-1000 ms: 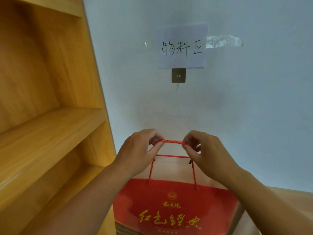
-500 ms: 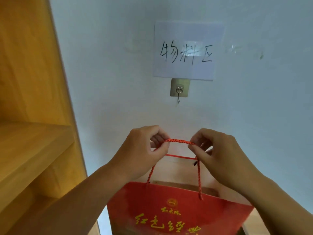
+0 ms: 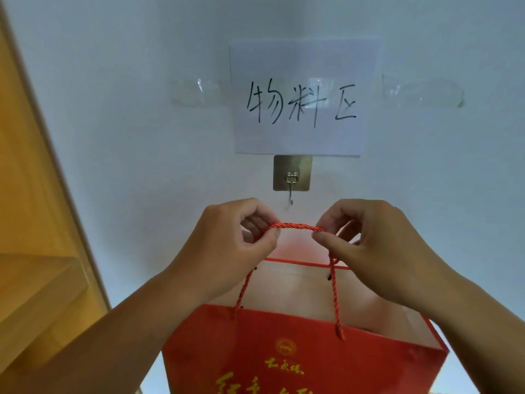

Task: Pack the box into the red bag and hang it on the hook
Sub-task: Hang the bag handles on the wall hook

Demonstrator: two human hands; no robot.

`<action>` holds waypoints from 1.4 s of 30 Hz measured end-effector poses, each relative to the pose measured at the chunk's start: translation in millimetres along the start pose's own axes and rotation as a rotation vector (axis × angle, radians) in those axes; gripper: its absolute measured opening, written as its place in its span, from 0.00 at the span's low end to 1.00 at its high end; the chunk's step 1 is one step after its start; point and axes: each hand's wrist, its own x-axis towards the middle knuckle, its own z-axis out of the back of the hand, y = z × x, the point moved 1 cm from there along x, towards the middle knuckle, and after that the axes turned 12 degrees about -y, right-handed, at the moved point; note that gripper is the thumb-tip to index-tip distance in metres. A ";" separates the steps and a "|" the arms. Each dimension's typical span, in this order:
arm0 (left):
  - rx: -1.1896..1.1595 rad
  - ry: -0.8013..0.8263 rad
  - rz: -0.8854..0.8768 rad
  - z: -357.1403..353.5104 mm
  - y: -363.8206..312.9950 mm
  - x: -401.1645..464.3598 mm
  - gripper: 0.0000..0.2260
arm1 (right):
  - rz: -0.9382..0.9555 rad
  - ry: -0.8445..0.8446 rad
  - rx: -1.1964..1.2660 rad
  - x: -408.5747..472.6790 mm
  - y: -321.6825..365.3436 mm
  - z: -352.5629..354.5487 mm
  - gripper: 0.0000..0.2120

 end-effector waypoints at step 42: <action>0.084 0.014 0.129 -58.9 65.7 34.7 0.07 | 0.014 0.019 -0.080 58.0 -52.3 -76.9 0.11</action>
